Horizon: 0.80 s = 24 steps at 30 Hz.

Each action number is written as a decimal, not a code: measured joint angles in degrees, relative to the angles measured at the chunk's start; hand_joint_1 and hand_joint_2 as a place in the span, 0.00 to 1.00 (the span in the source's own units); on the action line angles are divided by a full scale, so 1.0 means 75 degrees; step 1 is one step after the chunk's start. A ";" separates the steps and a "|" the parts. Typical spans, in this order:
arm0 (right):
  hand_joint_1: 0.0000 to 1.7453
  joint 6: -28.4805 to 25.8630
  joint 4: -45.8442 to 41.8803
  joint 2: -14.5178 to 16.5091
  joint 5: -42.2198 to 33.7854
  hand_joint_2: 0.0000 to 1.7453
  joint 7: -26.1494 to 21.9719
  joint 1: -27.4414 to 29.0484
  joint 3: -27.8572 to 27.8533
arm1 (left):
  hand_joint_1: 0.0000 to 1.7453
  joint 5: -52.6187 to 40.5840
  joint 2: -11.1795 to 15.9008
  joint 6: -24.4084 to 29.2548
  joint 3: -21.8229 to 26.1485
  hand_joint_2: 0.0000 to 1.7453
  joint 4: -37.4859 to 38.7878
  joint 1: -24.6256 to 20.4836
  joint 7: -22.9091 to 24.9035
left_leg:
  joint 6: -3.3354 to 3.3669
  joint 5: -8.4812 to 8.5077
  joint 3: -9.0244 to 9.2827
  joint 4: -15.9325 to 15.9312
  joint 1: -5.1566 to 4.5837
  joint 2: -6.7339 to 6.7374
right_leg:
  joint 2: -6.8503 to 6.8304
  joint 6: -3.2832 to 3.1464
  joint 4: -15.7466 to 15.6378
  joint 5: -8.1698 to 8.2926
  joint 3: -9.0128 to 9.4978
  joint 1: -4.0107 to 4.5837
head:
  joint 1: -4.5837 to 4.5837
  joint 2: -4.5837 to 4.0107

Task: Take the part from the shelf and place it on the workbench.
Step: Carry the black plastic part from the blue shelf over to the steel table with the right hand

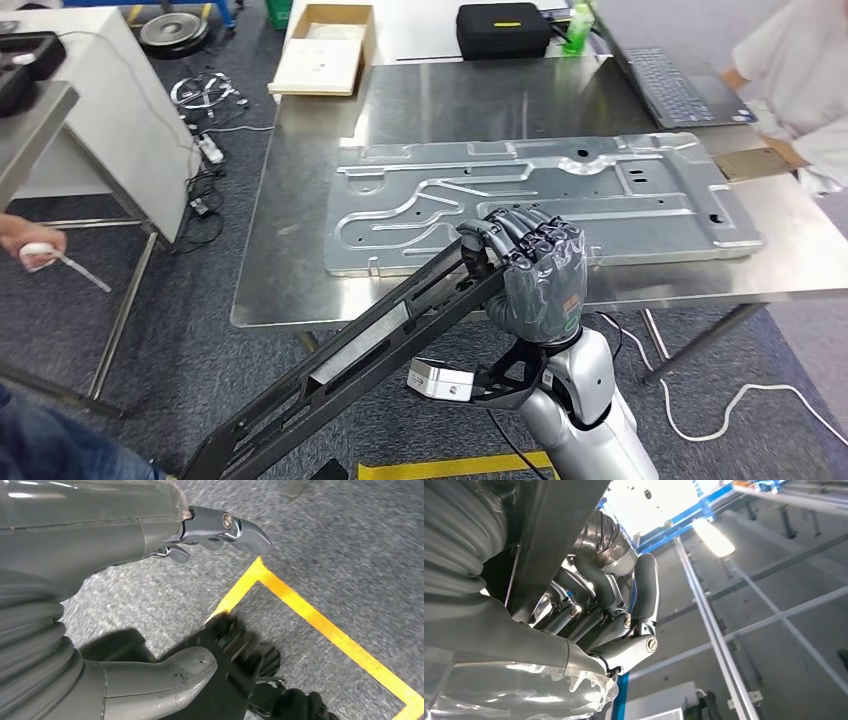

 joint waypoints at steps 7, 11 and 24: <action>1.00 -0.0014 -0.0005 -0.0009 -0.0024 1.00 -0.0003 -0.0001 -0.0039 | 0.00 0.0006 -0.0008 0.0045 -0.0015 1.00 -0.0002 -0.0045 -0.0001 | 0.0193 0.0149 0.0329 -0.0760 0.0005 -0.0029 | -0.0072 0.0312 0.0258 -0.0103 -0.0230 -0.0035 | 0.0020 0.0000; 1.00 -0.0017 -0.0002 -0.0017 -0.0045 1.00 -0.0007 0.0003 -0.0050 | 0.00 0.0008 -0.0007 0.0058 -0.0019 1.00 -0.0002 -0.0010 -0.0007 | 0.0247 0.0144 0.0365 -0.0811 -0.0006 0.0382 | -0.0640 0.0434 0.1867 -0.0849 -0.1052 -0.0075 | 0.0038 0.0000; 1.00 -0.0057 -0.0002 -0.0020 0.0080 1.00 -0.0014 -0.0028 -0.0102 | 0.00 0.0055 -0.0009 -0.0049 -0.0020 1.00 -0.0001 -0.0076 -0.0073 | -0.0160 -0.0684 -0.0022 0.0343 0.0019 0.0381 | -0.0727 0.0006 -0.0049 -0.0056 0.0018 -0.0064 | 0.0027 0.0000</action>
